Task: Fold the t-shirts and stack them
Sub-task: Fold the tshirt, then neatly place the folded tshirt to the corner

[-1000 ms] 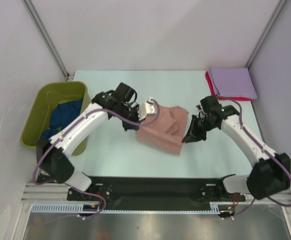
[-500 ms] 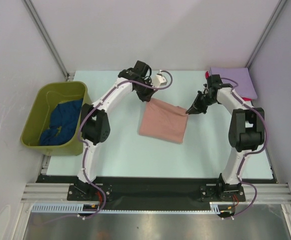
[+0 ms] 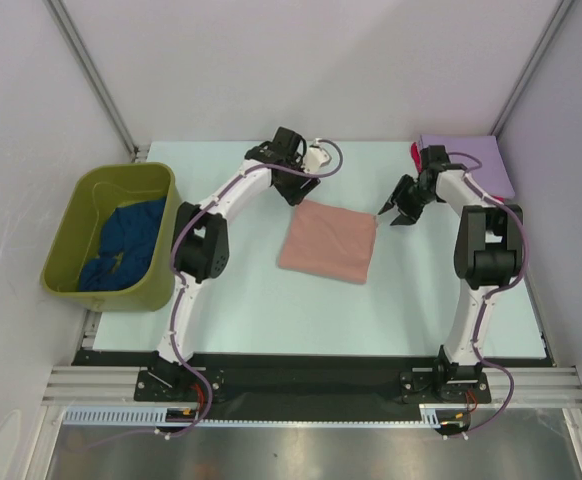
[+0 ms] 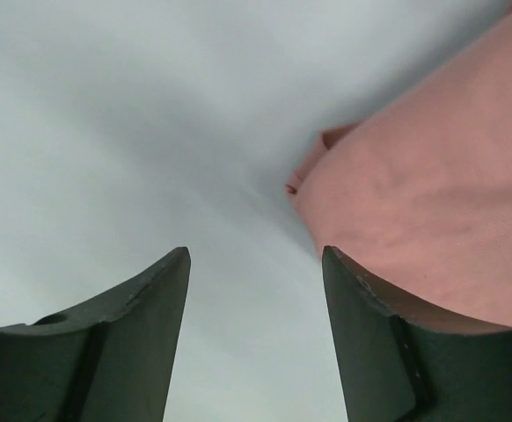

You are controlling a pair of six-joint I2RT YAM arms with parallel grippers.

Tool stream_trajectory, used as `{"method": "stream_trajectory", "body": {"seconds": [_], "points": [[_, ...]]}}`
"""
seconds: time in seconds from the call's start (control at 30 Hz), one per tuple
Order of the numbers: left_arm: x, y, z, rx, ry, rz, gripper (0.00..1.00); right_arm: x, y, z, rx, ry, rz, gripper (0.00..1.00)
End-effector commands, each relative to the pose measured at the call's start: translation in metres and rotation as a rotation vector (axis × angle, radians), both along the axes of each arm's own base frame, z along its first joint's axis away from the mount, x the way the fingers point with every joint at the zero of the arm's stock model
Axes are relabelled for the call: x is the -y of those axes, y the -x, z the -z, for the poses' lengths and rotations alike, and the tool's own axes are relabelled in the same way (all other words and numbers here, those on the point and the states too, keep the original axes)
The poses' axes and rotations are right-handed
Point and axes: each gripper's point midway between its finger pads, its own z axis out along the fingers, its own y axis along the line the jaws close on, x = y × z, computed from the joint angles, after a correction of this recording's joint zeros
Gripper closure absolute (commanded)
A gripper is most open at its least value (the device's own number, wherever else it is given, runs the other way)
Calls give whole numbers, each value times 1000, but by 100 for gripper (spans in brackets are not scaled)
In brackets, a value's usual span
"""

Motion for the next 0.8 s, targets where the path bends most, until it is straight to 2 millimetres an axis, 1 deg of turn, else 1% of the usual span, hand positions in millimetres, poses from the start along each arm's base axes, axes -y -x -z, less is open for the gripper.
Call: {"method": "stream_trajectory", "body": {"seconds": [0.0, 0.03, 0.07, 0.1, 0.13, 0.17, 0.2, 0.23, 0.27, 0.3, 0.33, 0.37, 0.4, 0.43, 0.47, 0.5, 0.53, 0.57, 0.63, 0.67, 0.7, 0.73, 0.77], "points": [[0, -27, -70, 183, 97, -106, 32, 33, -26, -60, 204, 153, 93, 47], [-2, -25, -67, 185, 102, -115, 32, 29, -16, -60, 212, 172, 81, 47], [0, -21, -72, 187, 122, -113, 32, 25, -11, -75, 261, 183, 71, 47], [-1, -15, -82, 194, 142, -110, 32, 19, -7, -77, 288, 190, 38, 47], [-1, -3, -69, 152, 142, -98, 32, 12, 4, -66, 264, 193, 12, 47], [6, 8, -65, 111, 177, -74, 33, 0, 14, -65, 256, 192, -22, 44], [6, 14, -61, 86, 183, -75, 33, -5, 20, -58, 230, 189, -28, 43], [5, 25, -53, 37, 185, -90, 34, -9, 28, -51, 203, 186, -33, 40], [5, 31, -51, 14, 184, -94, 34, -16, 40, -37, 158, 179, -48, 31], [2, 37, -46, -14, 181, -100, 34, -20, 45, -33, 145, 170, -49, 21], [-2, 45, -48, -35, 173, -103, 34, -27, 50, -27, 138, 160, -67, 10], [-5, 48, -50, -33, 170, -104, 34, -32, 55, -18, 128, 159, -84, 2], [-7, 51, -50, -29, 163, -105, 32, -36, 57, -12, 116, 156, -94, 2], [-12, 57, -52, -22, 160, -108, 32, -38, 59, -6, 105, 149, -107, 3], [-16, 58, -54, -16, 156, -113, 30, -39, 59, -2, 99, 144, -107, 5], [-20, 61, -53, -24, 143, -118, 30, -38, 59, 8, 79, 143, -108, 7], [-22, 62, -56, -23, 141, -125, 29, -41, 59, 12, 74, 119, -120, 8], [-28, 62, -62, -15, 143, -139, 29, -44, 56, 15, 86, 102, -129, 14], [-36, 63, -66, -9, 130, -156, 29, -50, 56, 26, 73, 75, -156, 23], [-41, 62, -74, 9, 132, -167, 29, -51, 53, 28, 86, 67, -166, 32], [-45, 63, -74, 16, 126, -174, 29, -51, 52, 31, 84, 61, -166, 38], [-50, 63, -77, 26, 121, -184, 29, -54, 54, 34, 79, 34, -176, 48], [-54, 62, -82, 38, 127, -192, 29, -57, 48, 33, 107, 15, -184, 52]]}}
